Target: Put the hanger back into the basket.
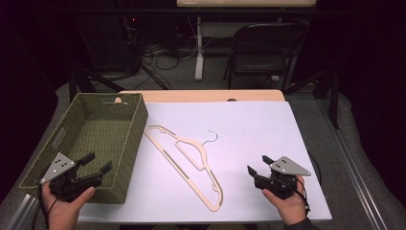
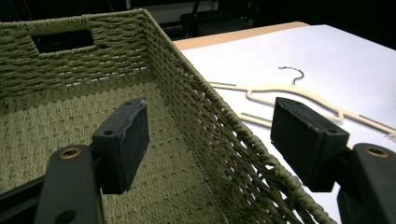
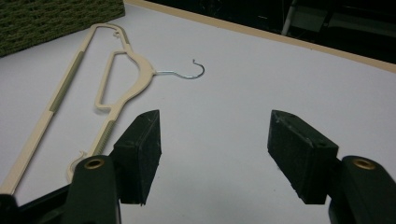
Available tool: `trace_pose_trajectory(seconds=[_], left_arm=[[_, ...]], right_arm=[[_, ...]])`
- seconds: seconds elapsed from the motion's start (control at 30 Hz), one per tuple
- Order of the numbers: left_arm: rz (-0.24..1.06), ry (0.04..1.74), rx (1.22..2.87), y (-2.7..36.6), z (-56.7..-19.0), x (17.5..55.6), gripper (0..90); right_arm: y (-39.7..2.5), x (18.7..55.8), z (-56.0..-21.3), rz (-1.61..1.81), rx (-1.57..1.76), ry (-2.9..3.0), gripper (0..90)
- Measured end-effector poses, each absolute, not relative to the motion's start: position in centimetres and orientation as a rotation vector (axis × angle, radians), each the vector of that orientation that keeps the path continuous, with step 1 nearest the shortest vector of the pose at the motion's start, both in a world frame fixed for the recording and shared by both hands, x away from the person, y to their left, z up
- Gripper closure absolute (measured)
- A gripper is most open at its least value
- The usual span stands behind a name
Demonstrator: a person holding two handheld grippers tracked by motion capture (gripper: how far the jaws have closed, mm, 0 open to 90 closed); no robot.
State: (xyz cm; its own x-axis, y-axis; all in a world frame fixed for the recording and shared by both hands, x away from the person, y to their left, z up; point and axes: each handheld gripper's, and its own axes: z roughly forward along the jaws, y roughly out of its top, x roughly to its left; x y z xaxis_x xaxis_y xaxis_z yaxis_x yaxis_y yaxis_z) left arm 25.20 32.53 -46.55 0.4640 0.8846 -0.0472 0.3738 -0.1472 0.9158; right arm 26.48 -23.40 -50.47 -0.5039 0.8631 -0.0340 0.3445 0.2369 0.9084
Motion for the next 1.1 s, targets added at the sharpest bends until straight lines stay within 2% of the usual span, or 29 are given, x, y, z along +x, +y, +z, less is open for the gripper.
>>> trace_pose_trajectory(seconds=[0.13,0.2,0.7,0.73,0.93,1.0,1.03,1.1], left_arm=[[0.657,1.081,1.732,32.7,-46.3,25.3,28.2],[0.656,1.089,1.731,32.8,-46.3,25.4,28.1],[0.631,1.098,1.762,32.6,-44.5,26.3,25.0],[0.634,1.096,1.76,32.5,-44.1,26.5,23.9],[0.628,1.107,1.754,32.4,-43.4,27.3,22.8],[0.617,1.114,1.753,32.5,-43.3,27.6,22.2],[0.608,1.119,1.756,32.5,-43.2,27.8,20.5],[0.604,1.126,1.762,32.5,-43.1,28.1,19.8]], right_arm=[[-23.5,26.7,-50.4,1.216,1.12,1.982,35.3],[-23.5,27.0,-50.1,1.219,1.145,2.014,41.4],[-21.7,29.8,-46.3,1.012,1.153,2.248,45.7],[-21.4,30.5,-45.6,0.986,1.151,2.272,42.7],[-20.5,31.9,-44.7,0.902,1.236,2.311,38.3],[-20.0,32.6,-44.5,0.869,1.259,2.337,34.5],[-19.5,33.1,-44.4,0.84,1.274,2.366,28.7],[-19.1,33.6,-44.5,0.82,1.275,2.382,27.9]])
